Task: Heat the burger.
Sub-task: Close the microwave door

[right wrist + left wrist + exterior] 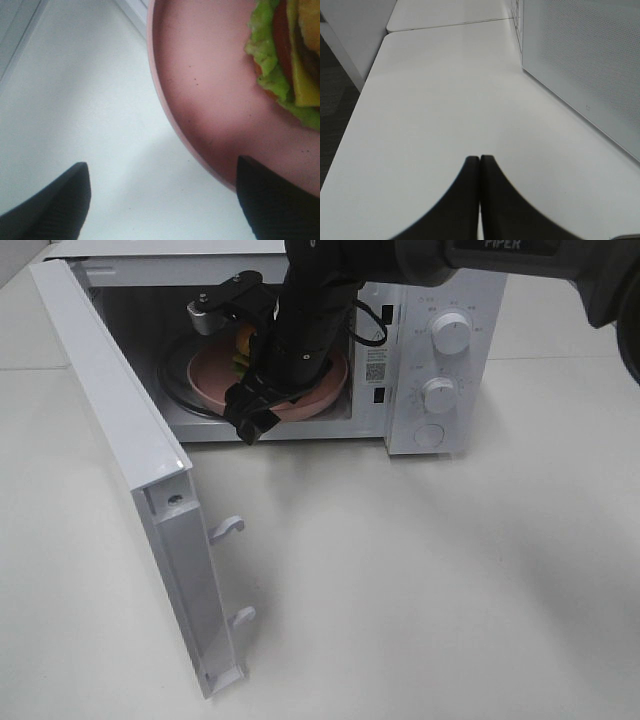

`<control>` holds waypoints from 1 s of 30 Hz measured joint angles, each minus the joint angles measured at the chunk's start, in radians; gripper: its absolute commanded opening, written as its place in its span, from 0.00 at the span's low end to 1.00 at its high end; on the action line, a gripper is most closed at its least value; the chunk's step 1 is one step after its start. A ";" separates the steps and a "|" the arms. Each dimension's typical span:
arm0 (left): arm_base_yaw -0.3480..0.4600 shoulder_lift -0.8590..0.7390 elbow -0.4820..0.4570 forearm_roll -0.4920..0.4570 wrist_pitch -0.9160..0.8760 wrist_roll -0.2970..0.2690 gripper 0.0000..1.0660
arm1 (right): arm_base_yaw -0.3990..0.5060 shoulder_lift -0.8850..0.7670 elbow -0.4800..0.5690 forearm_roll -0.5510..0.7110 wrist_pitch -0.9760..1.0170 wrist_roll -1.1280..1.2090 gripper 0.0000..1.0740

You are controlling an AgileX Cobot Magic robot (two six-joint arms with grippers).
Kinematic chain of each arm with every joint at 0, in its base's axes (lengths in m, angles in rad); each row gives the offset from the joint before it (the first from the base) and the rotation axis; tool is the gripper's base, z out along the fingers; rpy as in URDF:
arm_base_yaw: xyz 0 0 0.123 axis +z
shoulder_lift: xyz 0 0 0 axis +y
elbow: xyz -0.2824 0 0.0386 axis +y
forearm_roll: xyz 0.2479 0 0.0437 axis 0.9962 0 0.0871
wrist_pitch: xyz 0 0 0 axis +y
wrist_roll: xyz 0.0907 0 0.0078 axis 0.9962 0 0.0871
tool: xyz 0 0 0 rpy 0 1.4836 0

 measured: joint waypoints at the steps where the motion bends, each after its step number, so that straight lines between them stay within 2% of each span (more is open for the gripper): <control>1: 0.000 0.000 0.000 0.000 0.000 0.000 0.00 | 0.000 0.000 0.000 0.000 0.000 0.000 0.71; 9: 0.000 0.000 0.000 0.000 0.000 0.000 0.00 | 0.000 -0.061 0.000 0.012 0.009 0.134 0.71; 18: 0.000 0.000 0.000 0.000 0.000 0.000 0.00 | 0.000 -0.108 -0.005 0.096 0.198 0.206 0.71; 30: 0.000 0.000 0.000 0.000 0.000 0.000 0.00 | 0.000 -0.108 -0.005 0.099 0.398 0.224 0.71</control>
